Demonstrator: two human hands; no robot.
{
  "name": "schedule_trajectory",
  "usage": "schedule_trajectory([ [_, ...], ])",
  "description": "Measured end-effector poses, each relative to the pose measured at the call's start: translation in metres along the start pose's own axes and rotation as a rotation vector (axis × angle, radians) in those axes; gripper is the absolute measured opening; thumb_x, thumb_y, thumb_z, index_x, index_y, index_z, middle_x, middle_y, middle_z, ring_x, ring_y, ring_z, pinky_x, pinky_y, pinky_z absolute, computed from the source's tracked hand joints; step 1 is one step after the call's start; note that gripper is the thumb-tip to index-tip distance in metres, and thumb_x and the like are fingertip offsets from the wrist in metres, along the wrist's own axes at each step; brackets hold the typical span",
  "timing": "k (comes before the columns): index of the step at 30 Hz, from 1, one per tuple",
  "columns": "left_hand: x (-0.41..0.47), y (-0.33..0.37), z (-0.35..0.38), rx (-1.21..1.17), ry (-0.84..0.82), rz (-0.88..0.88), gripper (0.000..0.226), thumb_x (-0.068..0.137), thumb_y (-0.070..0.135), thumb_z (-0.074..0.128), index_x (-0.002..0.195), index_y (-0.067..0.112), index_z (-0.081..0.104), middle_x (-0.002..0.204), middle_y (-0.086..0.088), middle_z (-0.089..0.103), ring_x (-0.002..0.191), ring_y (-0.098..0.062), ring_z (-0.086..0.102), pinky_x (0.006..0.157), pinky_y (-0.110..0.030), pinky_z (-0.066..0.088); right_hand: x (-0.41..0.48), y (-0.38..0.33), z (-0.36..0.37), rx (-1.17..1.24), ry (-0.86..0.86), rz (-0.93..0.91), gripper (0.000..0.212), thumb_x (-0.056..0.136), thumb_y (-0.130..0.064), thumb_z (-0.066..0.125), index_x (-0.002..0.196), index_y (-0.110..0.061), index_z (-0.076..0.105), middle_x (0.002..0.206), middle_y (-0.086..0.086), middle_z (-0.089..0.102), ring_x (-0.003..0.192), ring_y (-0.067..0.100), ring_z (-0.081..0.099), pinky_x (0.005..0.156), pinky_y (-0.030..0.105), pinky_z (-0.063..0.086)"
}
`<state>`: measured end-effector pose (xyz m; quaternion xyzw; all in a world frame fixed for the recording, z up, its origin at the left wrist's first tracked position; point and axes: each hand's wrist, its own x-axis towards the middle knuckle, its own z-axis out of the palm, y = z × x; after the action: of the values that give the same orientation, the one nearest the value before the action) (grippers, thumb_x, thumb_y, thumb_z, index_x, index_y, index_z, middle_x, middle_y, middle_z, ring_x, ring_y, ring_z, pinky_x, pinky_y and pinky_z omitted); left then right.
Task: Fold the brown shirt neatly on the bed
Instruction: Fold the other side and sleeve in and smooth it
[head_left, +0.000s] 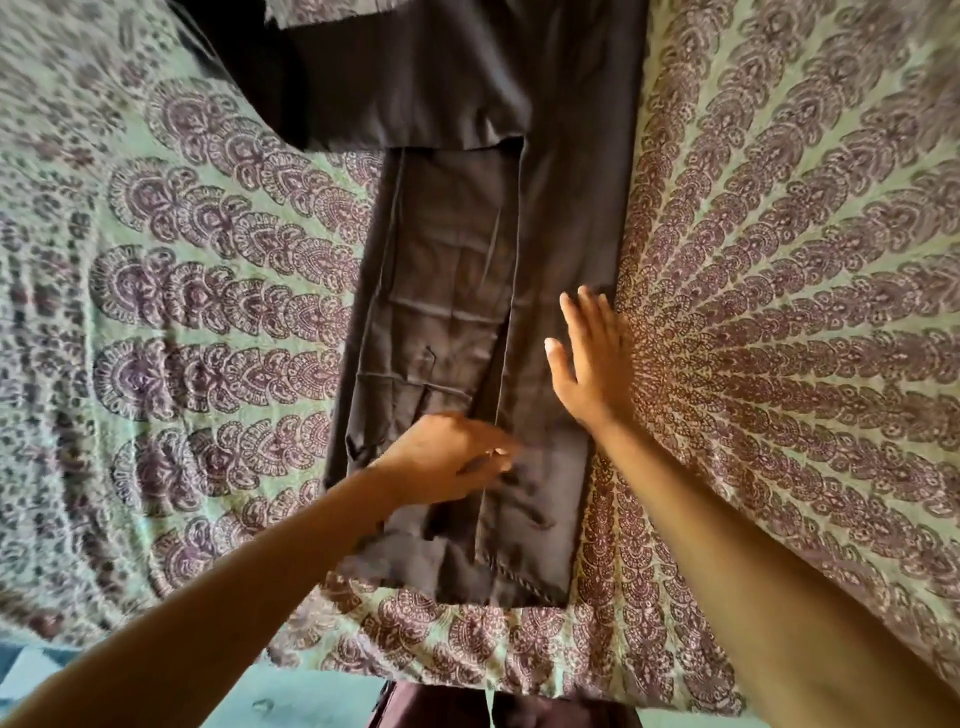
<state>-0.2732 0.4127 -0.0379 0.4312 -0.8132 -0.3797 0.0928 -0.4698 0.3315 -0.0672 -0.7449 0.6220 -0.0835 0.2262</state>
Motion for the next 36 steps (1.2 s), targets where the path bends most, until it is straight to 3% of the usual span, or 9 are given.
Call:
schedule_trajectory([
  [5, 0.039, -0.056, -0.088, -0.090, 0.406, -0.420, 0.047, 0.083, 0.051, 0.041, 0.109, 0.023, 0.069, 0.107, 0.002, 0.071, 0.087, -0.015, 0.068, 0.072, -0.022, 0.051, 0.063, -0.027, -0.013, 0.082, 0.032, -0.068, 0.058, 0.092, -0.041, 0.027, 0.142, -0.013, 0.034, 0.150, 0.010, 0.031, 0.141, 0.027, 0.023, 0.115, 0.048, 0.014],
  [11, 0.075, -0.125, -0.179, -0.119, 0.794, -0.786, 0.031, 0.081, 0.041, 0.049, 0.100, 0.026, 0.069, 0.092, -0.007, 0.072, 0.085, -0.027, 0.067, 0.074, -0.041, 0.055, 0.156, -0.061, -0.020, 0.057, 0.087, -0.221, 0.058, 0.091, -0.038, 0.029, 0.141, -0.010, 0.037, 0.147, 0.014, 0.036, 0.138, 0.031, 0.030, 0.112, 0.050, 0.017],
  [16, 0.086, -0.166, -0.241, -0.097, 1.086, -0.938, 0.033, 0.084, 0.031, 0.056, 0.113, 0.017, 0.061, 0.107, -0.009, 0.067, 0.098, -0.027, 0.062, 0.082, -0.035, 0.050, 0.216, -0.081, -0.021, -0.034, 0.117, -0.239, 0.067, 0.086, -0.044, 0.023, 0.142, -0.010, 0.034, 0.149, 0.016, 0.032, 0.139, 0.032, 0.028, 0.112, 0.049, 0.015],
  [20, 0.096, -0.196, -0.281, 0.071, 1.075, -1.025, 0.044, 0.086, 0.032, 0.056, 0.129, 0.023, 0.047, 0.129, -0.008, 0.048, 0.118, -0.027, 0.044, 0.092, -0.040, 0.041, 0.248, -0.085, -0.015, -0.143, 0.043, -0.197, 0.076, 0.082, -0.050, 0.014, 0.146, -0.011, 0.023, 0.154, 0.015, 0.019, 0.142, 0.032, 0.017, 0.114, 0.049, 0.009],
  [24, 0.111, -0.225, -0.313, 0.400, 0.771, -1.030, 0.048, 0.082, 0.018, 0.057, 0.128, 0.026, 0.048, 0.140, -0.007, 0.036, 0.133, -0.028, 0.027, 0.109, -0.044, 0.021, 0.262, -0.084, -0.005, -0.195, 0.026, -0.162, 0.076, 0.082, -0.050, 0.014, 0.145, -0.009, 0.027, 0.153, 0.018, 0.021, 0.140, 0.035, 0.021, 0.112, 0.052, 0.014],
  [28, 0.127, -0.247, -0.332, 0.472, 0.466, -1.139, 0.035, 0.092, 0.021, 0.050, 0.127, 0.023, 0.050, 0.124, -0.013, 0.054, 0.118, -0.033, 0.049, 0.097, -0.041, 0.037, 0.266, -0.080, 0.009, -0.148, -0.079, -0.069, 0.069, 0.087, -0.047, 0.024, 0.144, -0.010, 0.029, 0.153, 0.018, 0.020, 0.140, 0.033, 0.024, 0.112, 0.049, 0.018],
  [32, 0.125, -0.256, -0.342, 0.123, 0.762, -1.268, 0.024, 0.089, 0.019, 0.057, 0.111, 0.012, 0.063, 0.108, -0.015, 0.064, 0.100, -0.032, 0.061, 0.083, -0.039, 0.051, 0.263, -0.074, 0.015, -0.153, -0.055, -0.089, 0.073, 0.080, -0.048, 0.020, 0.137, -0.008, 0.043, 0.146, 0.020, 0.034, 0.133, 0.035, 0.037, 0.108, 0.050, 0.028],
  [34, 0.133, -0.240, -0.348, -0.378, 1.071, -1.068, 0.025, 0.090, 0.017, 0.055, 0.114, 0.011, 0.060, 0.108, -0.013, 0.065, 0.099, -0.030, 0.063, 0.081, -0.039, 0.054, 0.265, -0.075, 0.012, -0.091, -0.074, -0.087, 0.074, 0.080, -0.050, 0.020, 0.136, -0.009, 0.045, 0.147, 0.018, 0.033, 0.135, 0.033, 0.035, 0.110, 0.047, 0.025],
  [36, 0.144, -0.205, -0.352, -0.858, 1.168, -0.712, 0.020, 0.094, 0.015, 0.052, 0.113, 0.015, 0.055, 0.108, -0.006, 0.065, 0.098, -0.023, 0.063, 0.077, -0.035, 0.053, 0.266, -0.081, 0.002, 0.090, -0.086, -0.029, 0.067, 0.085, -0.049, 0.024, 0.135, -0.010, 0.047, 0.148, 0.014, 0.033, 0.137, 0.028, 0.032, 0.113, 0.041, 0.020],
])
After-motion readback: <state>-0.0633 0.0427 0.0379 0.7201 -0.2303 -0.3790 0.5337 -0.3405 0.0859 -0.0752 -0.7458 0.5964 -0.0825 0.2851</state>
